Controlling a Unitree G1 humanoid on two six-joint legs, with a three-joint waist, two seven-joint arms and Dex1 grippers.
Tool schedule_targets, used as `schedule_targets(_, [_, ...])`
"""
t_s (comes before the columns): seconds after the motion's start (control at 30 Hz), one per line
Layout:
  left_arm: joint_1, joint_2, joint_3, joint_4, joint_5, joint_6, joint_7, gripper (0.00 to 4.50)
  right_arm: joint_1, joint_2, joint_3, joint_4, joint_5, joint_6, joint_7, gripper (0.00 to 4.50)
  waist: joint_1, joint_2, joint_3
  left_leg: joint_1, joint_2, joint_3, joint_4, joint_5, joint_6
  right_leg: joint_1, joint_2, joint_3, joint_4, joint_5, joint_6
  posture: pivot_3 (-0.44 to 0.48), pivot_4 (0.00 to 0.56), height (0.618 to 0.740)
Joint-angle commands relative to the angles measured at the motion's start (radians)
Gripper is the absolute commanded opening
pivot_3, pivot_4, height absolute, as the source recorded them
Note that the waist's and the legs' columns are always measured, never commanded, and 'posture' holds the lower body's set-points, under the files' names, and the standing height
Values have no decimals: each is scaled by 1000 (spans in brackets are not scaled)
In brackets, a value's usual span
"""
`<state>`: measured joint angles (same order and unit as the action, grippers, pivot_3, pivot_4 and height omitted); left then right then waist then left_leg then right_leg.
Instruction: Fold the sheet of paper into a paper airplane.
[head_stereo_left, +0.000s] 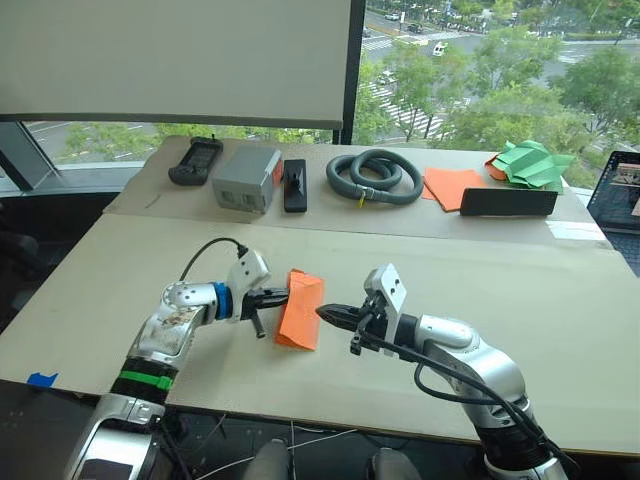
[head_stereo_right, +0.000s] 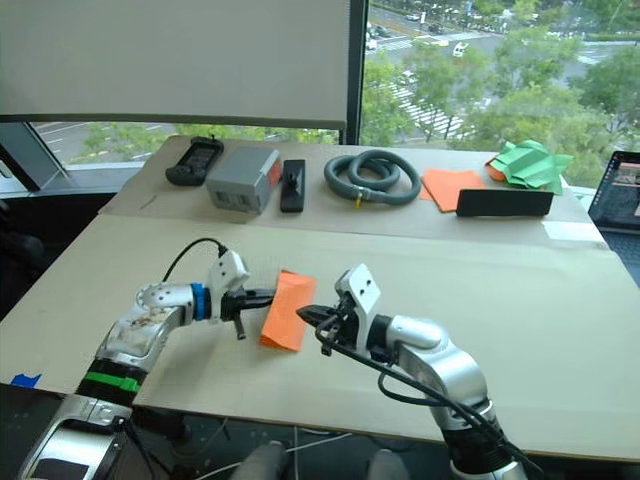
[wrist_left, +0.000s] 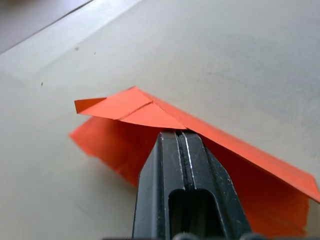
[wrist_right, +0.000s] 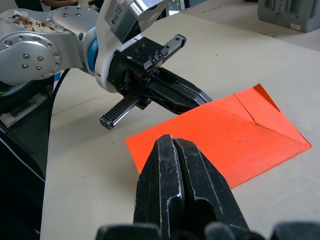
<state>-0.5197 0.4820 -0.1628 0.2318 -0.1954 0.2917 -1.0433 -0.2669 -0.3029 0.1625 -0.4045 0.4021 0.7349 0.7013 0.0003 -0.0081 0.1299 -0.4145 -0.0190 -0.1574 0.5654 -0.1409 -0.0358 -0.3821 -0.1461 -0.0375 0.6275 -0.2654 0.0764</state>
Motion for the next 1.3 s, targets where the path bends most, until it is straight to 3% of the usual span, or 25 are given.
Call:
schedule_targets(0.03, [-30,-57,-44,16,12,-31,-2,0,-71,6,-38,-52,45,13,-25,23,-3,0,0,0,0,0,0,0,0,0,0,0,0,0,0,0,150,702])
schedule_targets(0.3, [-43,-113,-71,6,20,-27,5,0,-205,-23,52,38,-41,31,-62,23,-17,0,0,1,0,0,0,3,5,5,1,0,1,1,2,0,150,702])
schedule_targets(0.53, [0,-82,-58,-48,17,0,8,0,-178,-130,159,166,-197,11,-91,23,-12,0,1,2,0,0,0,3,5,10,0,-1,-3,1,1,0,150,702])
schedule_targets(0.87, [97,37,-30,25,64,-32,24,0,-133,-127,135,225,-228,27,-126,23,-16,1,1,4,0,0,0,3,5,10,0,-1,-1,0,0,0,150,702])
schedule_targets(1.07, [100,38,-58,115,115,-98,51,0,-89,-116,162,252,-248,9,-130,23,-13,1,-1,8,0,0,0,-2,-3,12,-1,-1,-3,-3,-5,0,150,702])
schedule_targets(1.3, [102,18,-66,89,109,-96,47,0,-86,-97,139,279,-264,-54,-150,23,-13,3,-3,10,0,0,1,-2,-3,13,-1,-1,-2,-3,-5,0,150,702])
